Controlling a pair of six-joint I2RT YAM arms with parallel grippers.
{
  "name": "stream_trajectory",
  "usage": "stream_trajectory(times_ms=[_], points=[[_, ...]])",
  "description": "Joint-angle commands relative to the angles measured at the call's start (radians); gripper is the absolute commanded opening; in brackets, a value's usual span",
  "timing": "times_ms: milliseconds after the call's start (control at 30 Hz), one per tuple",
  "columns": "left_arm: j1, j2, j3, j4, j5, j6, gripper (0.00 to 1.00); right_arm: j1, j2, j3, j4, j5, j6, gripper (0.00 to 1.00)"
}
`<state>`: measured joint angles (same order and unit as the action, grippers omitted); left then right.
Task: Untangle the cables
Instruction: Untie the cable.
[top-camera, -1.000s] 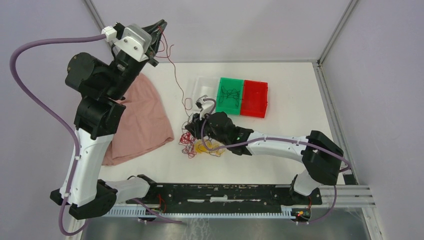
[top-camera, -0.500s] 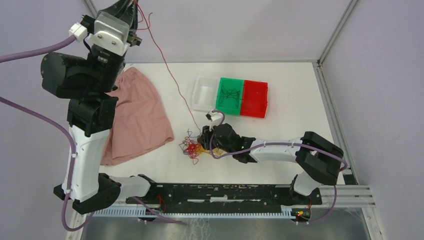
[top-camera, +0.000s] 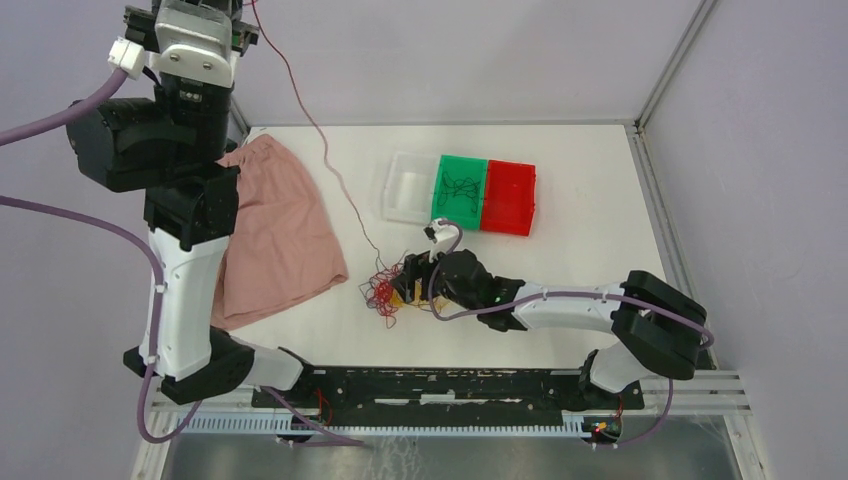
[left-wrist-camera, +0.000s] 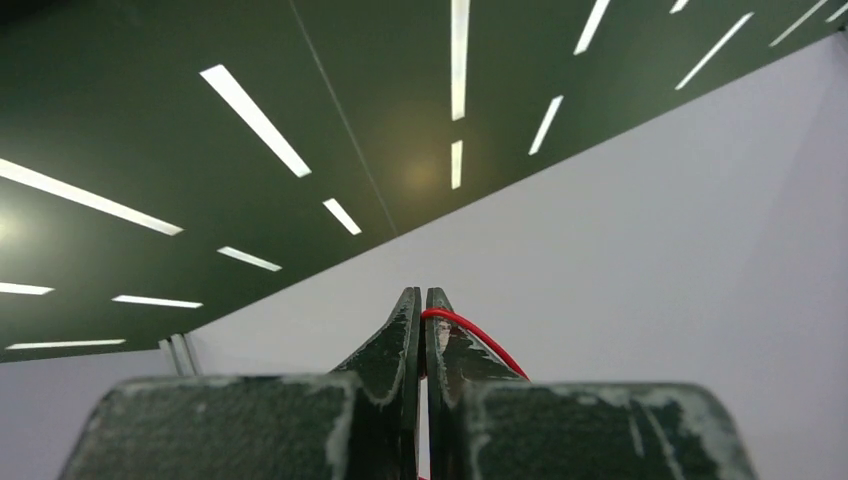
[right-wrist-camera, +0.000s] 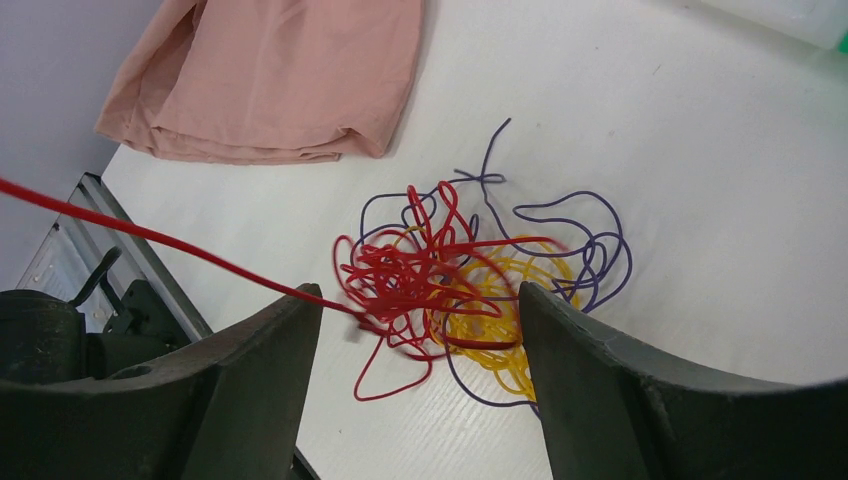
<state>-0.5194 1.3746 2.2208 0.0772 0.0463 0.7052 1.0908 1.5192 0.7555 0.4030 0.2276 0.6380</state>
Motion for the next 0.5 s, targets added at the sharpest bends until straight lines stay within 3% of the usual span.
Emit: stream_trajectory(times_ms=[0, 167, 300, 367, 467], points=[[-0.006, 0.021, 0.096, 0.21, -0.034, 0.106, 0.03, -0.001, -0.028, -0.039, 0.026, 0.034, -0.006, 0.79], [-0.004, 0.05, 0.167, 0.323, -0.001, 0.162, 0.03, -0.002, -0.012, -0.072, 0.027, 0.046, 0.017, 0.78], [-0.004, 0.062, 0.206, 0.311, 0.002, 0.139, 0.03, -0.002, -0.026, -0.093, 0.03, 0.045, 0.025, 0.77], [-0.005, 0.035, 0.169, 0.215, -0.01, 0.092, 0.03, -0.001, -0.065, -0.09, 0.042, 0.022, 0.003, 0.77], [-0.004, -0.047, -0.009, 0.124, -0.019, 0.036, 0.03, -0.002, -0.139, -0.044, 0.061, -0.07, -0.069, 0.79]])
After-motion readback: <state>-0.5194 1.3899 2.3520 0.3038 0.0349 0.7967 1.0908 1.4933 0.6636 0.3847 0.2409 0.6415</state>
